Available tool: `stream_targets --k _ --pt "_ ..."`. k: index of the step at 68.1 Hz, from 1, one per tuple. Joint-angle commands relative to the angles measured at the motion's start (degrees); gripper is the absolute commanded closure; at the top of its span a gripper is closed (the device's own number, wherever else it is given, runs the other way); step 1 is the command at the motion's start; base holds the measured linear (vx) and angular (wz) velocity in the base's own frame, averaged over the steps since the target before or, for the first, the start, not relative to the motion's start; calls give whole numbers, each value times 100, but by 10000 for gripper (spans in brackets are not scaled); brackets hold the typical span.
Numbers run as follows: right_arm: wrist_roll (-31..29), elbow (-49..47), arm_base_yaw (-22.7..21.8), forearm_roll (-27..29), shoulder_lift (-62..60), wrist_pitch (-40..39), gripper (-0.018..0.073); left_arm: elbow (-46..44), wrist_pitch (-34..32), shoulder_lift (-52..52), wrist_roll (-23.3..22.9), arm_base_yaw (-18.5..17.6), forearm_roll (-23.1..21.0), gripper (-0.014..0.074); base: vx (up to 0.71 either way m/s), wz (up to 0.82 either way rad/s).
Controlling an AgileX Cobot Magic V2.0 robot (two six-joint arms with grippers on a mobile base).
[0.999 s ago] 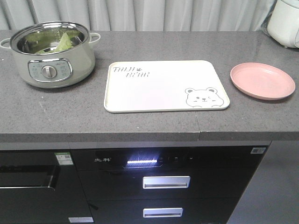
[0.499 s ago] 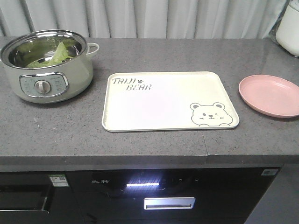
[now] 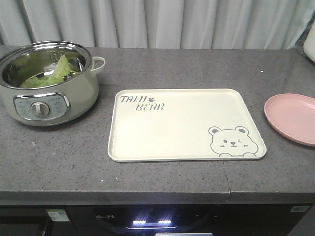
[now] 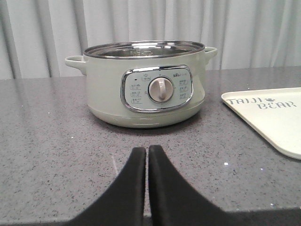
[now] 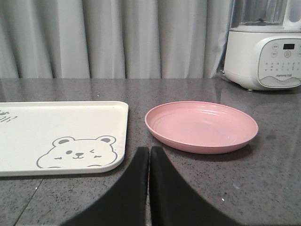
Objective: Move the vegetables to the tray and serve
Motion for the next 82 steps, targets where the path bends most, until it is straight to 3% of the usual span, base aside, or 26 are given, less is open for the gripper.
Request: stream_targets --k 1,82 --pt "-42 82 14 -48 -29 -442 565 144 -433 -88 -5 24 -20 602 11 3" --pt "-42 82 14 -48 -29 -442 565 144 -433 -88 -5 24 -20 602 5 1"
